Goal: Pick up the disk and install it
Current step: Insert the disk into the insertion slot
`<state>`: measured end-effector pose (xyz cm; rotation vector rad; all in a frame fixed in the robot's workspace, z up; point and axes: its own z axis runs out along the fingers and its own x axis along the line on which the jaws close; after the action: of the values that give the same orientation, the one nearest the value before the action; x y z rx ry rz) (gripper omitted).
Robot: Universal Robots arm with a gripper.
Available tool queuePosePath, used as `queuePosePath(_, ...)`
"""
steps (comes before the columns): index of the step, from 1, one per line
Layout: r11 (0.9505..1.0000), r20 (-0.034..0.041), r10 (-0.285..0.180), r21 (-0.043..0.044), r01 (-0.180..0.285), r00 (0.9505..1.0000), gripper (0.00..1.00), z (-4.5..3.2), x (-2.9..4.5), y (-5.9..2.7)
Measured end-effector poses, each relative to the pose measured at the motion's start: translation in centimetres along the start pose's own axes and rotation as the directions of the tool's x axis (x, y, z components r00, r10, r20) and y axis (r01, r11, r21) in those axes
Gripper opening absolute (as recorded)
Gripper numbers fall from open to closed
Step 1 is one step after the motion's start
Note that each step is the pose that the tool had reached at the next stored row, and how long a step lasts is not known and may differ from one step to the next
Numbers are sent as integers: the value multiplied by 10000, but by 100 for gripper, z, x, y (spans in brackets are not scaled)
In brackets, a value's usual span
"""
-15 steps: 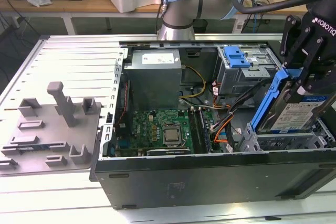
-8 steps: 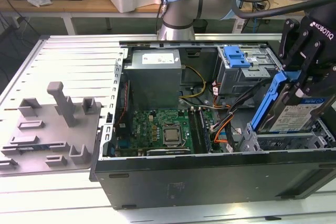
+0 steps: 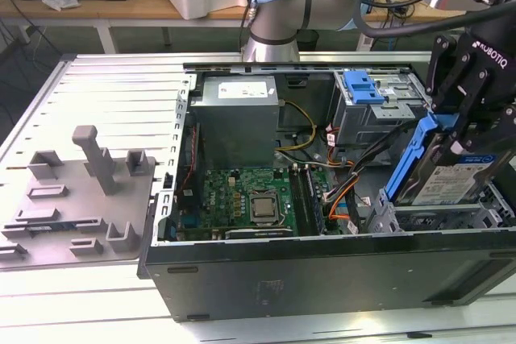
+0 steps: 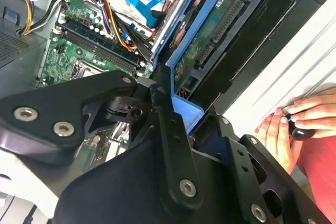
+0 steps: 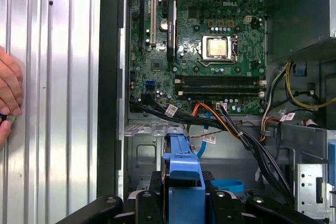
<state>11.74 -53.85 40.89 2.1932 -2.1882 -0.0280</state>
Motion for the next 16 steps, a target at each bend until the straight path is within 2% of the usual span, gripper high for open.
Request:
queuePosePath(11,10000,0,0,0,0,10000,37,80,-1,-4)
queuePosePath(16,10000,0,0,0,0,10000,37,86,-1,-4)
